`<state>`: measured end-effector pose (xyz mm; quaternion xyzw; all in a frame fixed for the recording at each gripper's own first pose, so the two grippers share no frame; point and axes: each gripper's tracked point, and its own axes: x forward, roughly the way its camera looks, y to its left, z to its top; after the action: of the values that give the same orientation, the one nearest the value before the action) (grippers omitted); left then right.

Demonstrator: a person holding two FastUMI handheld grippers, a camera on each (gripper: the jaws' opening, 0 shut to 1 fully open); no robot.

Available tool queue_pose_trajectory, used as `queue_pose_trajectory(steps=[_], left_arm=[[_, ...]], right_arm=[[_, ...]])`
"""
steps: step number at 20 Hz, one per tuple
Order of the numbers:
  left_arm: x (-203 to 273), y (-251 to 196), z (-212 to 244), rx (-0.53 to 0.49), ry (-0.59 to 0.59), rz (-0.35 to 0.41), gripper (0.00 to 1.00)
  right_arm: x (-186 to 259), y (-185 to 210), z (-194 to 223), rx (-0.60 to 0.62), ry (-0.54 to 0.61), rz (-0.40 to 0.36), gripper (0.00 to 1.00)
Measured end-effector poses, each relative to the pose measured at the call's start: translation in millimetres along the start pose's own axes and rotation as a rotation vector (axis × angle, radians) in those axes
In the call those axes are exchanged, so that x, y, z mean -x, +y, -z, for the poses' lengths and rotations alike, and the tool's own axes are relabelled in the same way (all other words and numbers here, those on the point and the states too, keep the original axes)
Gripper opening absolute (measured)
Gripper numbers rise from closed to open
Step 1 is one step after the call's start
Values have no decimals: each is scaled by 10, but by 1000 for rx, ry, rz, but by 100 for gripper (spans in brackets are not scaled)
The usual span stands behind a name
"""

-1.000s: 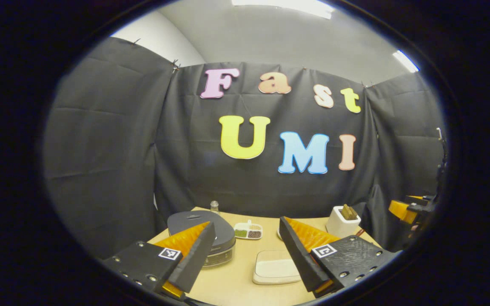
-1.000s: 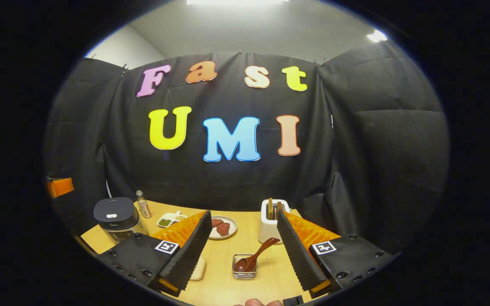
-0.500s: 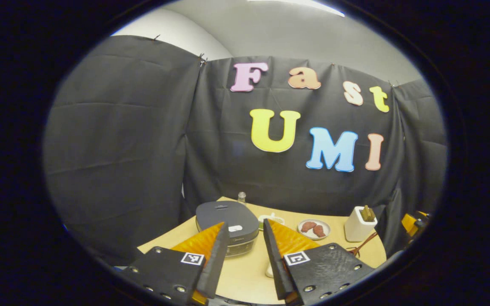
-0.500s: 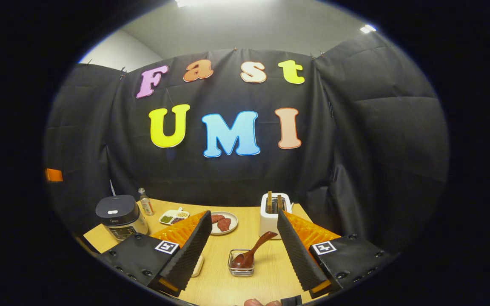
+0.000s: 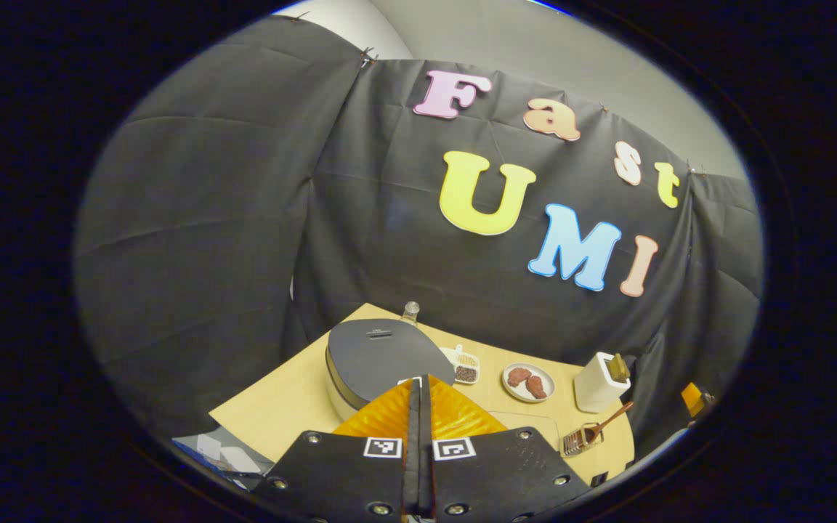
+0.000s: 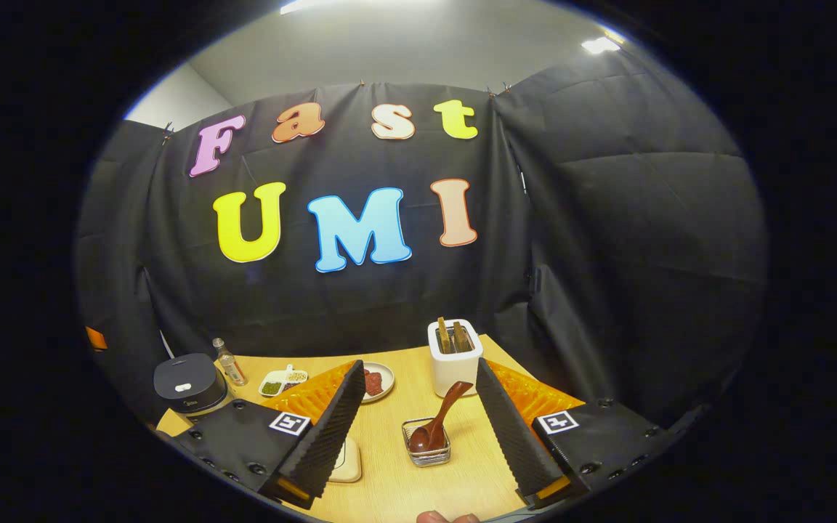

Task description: Close the left gripper, press the button to open the rice cooker; take a wooden spoon from the chopstick holder with the right hand, scoop a spoonful of rice and pour it into the rice cooker, then put the wooden spoon back into the chopstick holder.

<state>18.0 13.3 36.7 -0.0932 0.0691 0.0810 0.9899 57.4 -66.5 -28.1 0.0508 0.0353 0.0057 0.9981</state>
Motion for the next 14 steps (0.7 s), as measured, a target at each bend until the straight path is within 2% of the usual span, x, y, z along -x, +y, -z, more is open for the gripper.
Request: queue_pose_trajectory(steps=[2, 3, 4, 7, 9, 10, 11, 14], left_arm=[[-235, 31, -1, -17, 34, 53, 0], [-356, 69, -30, -24, 41, 63, 0], [-465, 131, -86, -32, 35, 63, 1], [-766, 120, -108, -15, 57, 127, 1], [-1013, 146, -11, -31, 88, 158, 1], [-1154, 146, 85, -45, 118, 174, 0], [-1280, 148, 182, -56, 151, 188, 0], [-1593, 111, 437, -60, 239, 218, 1]], right_arm=[[69, 100, 86, 3, 11, 23, 97], [113, 161, 116, -2, 18, 30, 92], [151, 235, 156, -8, 24, 32, 97], [186, 443, 242, 8, 40, 40, 97], [227, 551, 249, 12, 36, 46, 98], [238, 590, 251, 16, 31, 51, 93], [248, 617, 258, 22, 27, 60, 98], [289, 684, 351, 24, 38, 83, 97]])
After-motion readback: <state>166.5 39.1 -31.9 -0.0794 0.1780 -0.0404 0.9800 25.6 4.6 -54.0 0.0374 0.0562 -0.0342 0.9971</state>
